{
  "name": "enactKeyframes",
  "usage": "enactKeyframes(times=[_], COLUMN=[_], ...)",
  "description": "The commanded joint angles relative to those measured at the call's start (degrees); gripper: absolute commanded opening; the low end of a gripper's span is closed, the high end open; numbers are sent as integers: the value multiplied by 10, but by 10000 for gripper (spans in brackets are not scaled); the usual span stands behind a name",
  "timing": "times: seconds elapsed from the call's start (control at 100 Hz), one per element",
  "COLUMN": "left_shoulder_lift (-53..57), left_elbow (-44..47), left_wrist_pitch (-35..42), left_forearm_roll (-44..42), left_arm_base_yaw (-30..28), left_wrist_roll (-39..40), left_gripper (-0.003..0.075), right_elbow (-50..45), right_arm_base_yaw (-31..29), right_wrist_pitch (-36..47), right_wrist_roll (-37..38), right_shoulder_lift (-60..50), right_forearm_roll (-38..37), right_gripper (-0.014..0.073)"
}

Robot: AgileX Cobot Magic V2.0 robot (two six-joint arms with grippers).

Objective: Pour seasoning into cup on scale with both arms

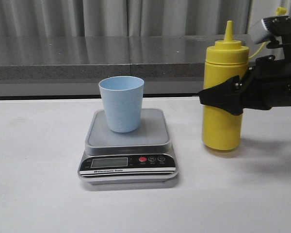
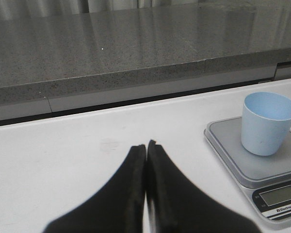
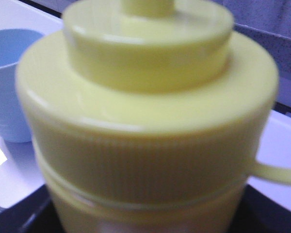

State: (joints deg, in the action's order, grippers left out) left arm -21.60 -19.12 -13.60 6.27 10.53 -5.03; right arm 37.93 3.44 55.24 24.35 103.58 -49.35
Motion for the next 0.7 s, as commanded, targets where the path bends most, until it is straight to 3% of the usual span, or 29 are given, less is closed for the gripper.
enactKeyframes(times=[0.0, 0.69], left_shoulder_lift=[-3, -3], left_elbow=[-16, -16], left_wrist_pitch=[48, 48], left_forearm_roll=[2, 2], left_arm_base_yaw=[-2, -2], left_wrist_roll=[-1, -1], left_gripper=[-18, -18], right_elbow=[11, 17], right_arm_base_yaw=[-3, -3], right_wrist_pitch=[63, 70], right_wrist_roll=[-20, -31], right_shoulder_lift=[-12, 14], right_forearm_roll=[29, 33], right_gripper=[110, 139])
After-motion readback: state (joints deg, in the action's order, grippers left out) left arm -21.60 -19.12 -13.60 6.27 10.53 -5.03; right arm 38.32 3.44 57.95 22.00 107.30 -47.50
